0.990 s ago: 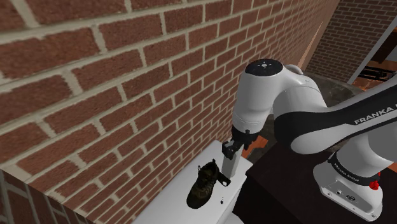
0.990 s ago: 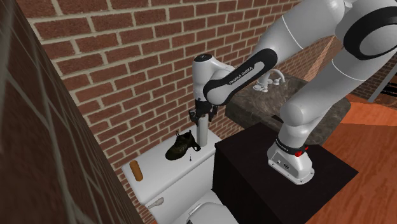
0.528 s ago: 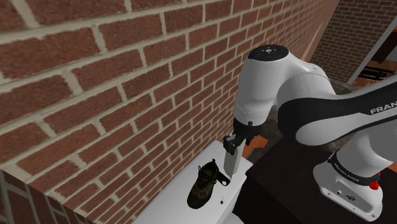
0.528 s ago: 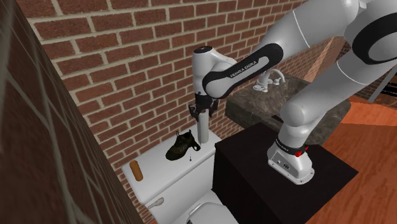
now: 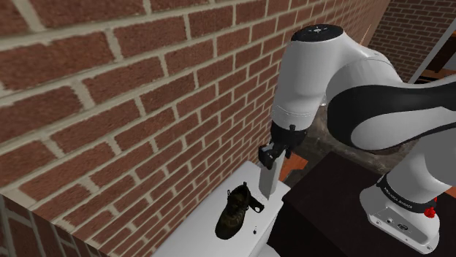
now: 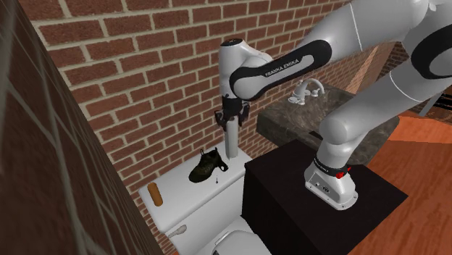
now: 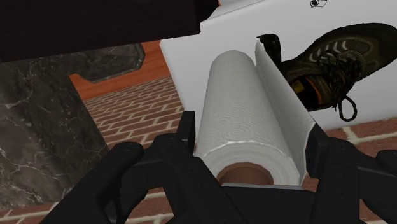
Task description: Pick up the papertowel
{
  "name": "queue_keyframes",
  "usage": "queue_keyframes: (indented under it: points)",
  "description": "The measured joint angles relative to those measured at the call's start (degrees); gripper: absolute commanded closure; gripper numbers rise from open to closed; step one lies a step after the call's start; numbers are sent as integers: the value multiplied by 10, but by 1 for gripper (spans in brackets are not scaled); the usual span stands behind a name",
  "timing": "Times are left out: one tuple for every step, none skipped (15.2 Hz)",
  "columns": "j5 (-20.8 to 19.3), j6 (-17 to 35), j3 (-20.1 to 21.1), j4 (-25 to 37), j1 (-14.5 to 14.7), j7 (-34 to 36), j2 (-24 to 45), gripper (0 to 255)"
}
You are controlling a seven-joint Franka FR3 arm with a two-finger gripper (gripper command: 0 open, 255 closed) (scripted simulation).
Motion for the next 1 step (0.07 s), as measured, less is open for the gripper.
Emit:
queue_keyframes:
  points:
    - [0, -6, -2, 3, 0, -1, -2, 255]
